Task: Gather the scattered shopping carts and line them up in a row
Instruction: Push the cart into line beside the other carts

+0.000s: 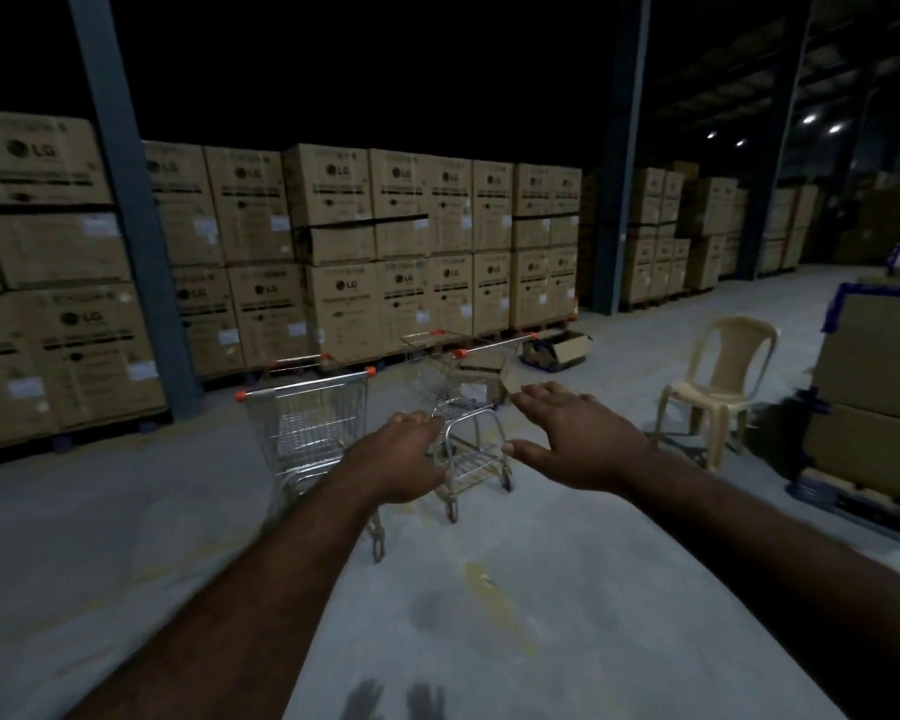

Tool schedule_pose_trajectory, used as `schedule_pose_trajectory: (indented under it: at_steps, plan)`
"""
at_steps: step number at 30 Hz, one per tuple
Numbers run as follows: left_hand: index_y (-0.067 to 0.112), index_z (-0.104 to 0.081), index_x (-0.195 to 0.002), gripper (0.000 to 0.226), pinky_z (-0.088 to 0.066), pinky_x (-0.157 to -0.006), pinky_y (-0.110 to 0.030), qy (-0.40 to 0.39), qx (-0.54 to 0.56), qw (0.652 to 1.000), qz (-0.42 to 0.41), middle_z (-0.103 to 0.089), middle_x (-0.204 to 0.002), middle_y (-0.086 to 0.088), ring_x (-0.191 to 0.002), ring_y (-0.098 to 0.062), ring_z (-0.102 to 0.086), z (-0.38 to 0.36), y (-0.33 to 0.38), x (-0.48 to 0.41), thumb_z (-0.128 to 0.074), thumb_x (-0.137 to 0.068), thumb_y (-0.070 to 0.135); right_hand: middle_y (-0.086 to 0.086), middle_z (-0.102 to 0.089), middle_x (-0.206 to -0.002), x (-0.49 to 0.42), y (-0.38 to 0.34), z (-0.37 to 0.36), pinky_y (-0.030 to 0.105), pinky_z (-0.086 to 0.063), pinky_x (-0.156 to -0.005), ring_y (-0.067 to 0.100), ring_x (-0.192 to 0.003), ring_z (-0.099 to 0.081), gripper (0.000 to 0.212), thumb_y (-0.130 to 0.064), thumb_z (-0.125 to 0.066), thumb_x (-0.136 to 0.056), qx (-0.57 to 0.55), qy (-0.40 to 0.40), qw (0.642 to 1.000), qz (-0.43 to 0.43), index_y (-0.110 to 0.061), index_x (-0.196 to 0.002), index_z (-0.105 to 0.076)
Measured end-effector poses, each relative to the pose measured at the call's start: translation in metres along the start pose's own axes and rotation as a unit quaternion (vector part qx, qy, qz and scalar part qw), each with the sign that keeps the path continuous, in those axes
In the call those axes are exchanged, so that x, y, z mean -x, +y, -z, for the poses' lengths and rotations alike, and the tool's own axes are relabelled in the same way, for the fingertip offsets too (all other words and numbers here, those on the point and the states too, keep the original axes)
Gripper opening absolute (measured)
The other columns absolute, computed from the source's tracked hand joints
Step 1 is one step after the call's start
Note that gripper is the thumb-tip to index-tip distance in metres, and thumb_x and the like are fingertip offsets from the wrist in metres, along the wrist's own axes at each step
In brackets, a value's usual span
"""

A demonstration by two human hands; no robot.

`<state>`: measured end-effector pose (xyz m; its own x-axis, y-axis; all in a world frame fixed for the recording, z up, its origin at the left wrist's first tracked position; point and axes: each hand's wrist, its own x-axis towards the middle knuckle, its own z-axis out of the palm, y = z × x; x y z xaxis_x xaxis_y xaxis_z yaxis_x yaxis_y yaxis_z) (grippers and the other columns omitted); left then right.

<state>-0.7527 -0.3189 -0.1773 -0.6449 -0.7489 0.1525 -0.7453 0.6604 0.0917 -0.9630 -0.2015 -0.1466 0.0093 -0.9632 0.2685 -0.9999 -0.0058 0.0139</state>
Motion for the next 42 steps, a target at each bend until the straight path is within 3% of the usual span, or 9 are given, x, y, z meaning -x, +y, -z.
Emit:
schedule_pose_trajectory:
  at_steps: [8, 11, 15, 29, 35, 42]
  plan:
    - [0.02, -0.027, -0.157, 0.081, -0.033, -0.116, -0.039, -0.023, 0.016, 0.999, -0.036, -0.029, -0.162, -0.006, -0.147, -0.025, -0.028, -0.044, -0.055, -0.163, -0.06, -0.091, 0.053, 0.003, -0.021, -0.166, -0.136, 0.056, -0.048, 0.051, -0.026, -0.119, 0.022, -0.152, -0.018, 0.076, -0.063, -0.041, -0.098, 0.008, -0.026, 0.999, -0.032, -0.023, -0.159, -0.021]
    - [0.021, -0.032, -0.154, 0.078, -0.037, -0.113, -0.04, -0.029, 0.023, 0.998, -0.052, -0.035, -0.159, -0.006, -0.143, -0.027, -0.034, -0.063, -0.065, -0.236, -0.061, -0.09, 0.055, 0.002, -0.025, -0.165, -0.188, 0.099, -0.074, 0.051, -0.028, -0.117, 0.022, -0.15, -0.021, 0.075, -0.064, -0.041, -0.098, 0.011, -0.026, 0.999, -0.039, -0.023, -0.158, -0.023]
    - [0.021, -0.024, -0.158, 0.083, -0.03, -0.118, -0.037, -0.04, 0.014, 0.998, -0.05, -0.027, -0.164, -0.005, -0.148, -0.025, -0.027, -0.086, -0.07, -0.347, -0.062, -0.092, 0.055, 0.002, -0.024, -0.165, -0.272, 0.171, -0.112, 0.051, -0.027, -0.118, 0.022, -0.15, -0.021, 0.077, -0.064, -0.041, -0.097, 0.001, -0.027, 0.999, -0.046, -0.023, -0.159, -0.021]
    - [0.014, -0.039, -0.151, 0.072, -0.035, -0.113, -0.035, -0.055, 0.033, 0.997, -0.036, -0.039, -0.158, -0.009, -0.143, -0.026, -0.038, -0.131, -0.087, -0.67, -0.063, -0.093, 0.049, 0.005, -0.024, -0.165, -0.527, 0.372, -0.181, 0.052, -0.029, -0.117, 0.025, -0.15, -0.021, 0.077, -0.064, -0.042, -0.097, 0.002, -0.049, 0.999, -0.018, -0.021, -0.158, -0.023]
    - [0.014, -0.032, -0.155, 0.076, -0.031, -0.117, -0.035, -0.066, 0.039, 0.997, -0.026, -0.03, -0.162, -0.009, -0.147, -0.026, -0.032, -0.182, -0.126, -0.81, -0.062, -0.094, 0.048, 0.006, -0.022, -0.166, -0.646, 0.445, -0.242, 0.052, -0.027, -0.118, 0.025, -0.151, -0.018, 0.077, -0.064, -0.04, -0.098, 0.002, -0.065, 0.998, -0.013, -0.021, -0.159, -0.021]
    - [0.019, -0.044, -0.147, 0.07, -0.038, -0.106, -0.032, -0.058, 0.074, 0.996, 0.003, -0.048, -0.15, -0.006, -0.135, -0.024, -0.047, -0.232, -0.185, -0.986, -0.066, -0.09, 0.052, 0.005, -0.022, -0.166, -0.812, 0.519, -0.319, 0.054, -0.025, -0.118, 0.025, -0.152, -0.018, 0.076, -0.062, -0.044, -0.098, 0.001, -0.091, 0.996, -0.003, -0.022, -0.159, -0.023]
